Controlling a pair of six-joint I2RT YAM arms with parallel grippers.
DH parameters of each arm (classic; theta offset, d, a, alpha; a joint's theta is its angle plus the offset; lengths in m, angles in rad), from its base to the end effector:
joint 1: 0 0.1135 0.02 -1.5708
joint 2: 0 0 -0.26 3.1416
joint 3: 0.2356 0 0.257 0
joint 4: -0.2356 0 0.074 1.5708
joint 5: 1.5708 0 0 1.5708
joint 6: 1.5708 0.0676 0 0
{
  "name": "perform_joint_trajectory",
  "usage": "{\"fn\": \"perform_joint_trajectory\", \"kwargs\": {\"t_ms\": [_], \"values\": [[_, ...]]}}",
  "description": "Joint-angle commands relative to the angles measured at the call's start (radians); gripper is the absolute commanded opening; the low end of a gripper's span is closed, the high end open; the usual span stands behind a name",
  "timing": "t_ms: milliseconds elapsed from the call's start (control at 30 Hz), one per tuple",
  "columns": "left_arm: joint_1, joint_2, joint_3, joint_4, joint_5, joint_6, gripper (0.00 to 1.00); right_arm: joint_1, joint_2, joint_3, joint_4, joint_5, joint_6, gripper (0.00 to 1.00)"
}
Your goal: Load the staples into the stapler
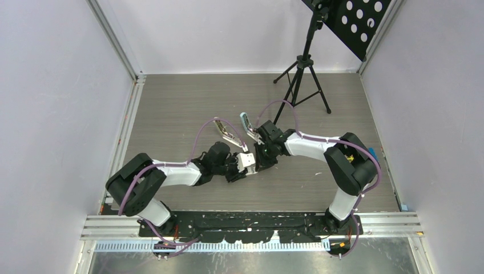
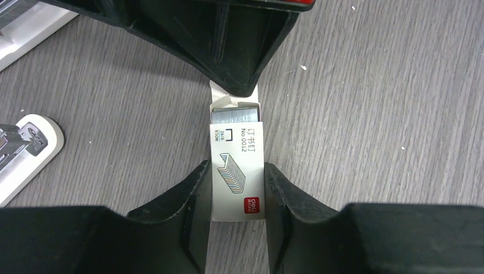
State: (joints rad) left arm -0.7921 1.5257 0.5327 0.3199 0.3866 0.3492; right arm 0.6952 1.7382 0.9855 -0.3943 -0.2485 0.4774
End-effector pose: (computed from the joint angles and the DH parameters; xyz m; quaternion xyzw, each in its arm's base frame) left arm 0.1939 -0.2328 0.1115 0.5478 0.6990 -0.2624 0.3774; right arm 0.2536 0.2332 0.1156 -0.1313 0.9615 0.2164 0.1068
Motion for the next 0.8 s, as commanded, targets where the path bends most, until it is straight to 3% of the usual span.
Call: {"fn": "perform_joint_trajectory", "kwargs": {"t_ms": [0,767], "values": [[-0.009,0.017,0.004,-0.048,-0.011,0.022,0.26,-0.008,-0.039,0.015,-0.043,0.002,-0.043,0.00],[-0.029,0.021,0.004,-0.056,-0.031,0.024,0.29,-0.111,-0.071,-0.006,-0.123,0.013,-0.086,0.00]]}}
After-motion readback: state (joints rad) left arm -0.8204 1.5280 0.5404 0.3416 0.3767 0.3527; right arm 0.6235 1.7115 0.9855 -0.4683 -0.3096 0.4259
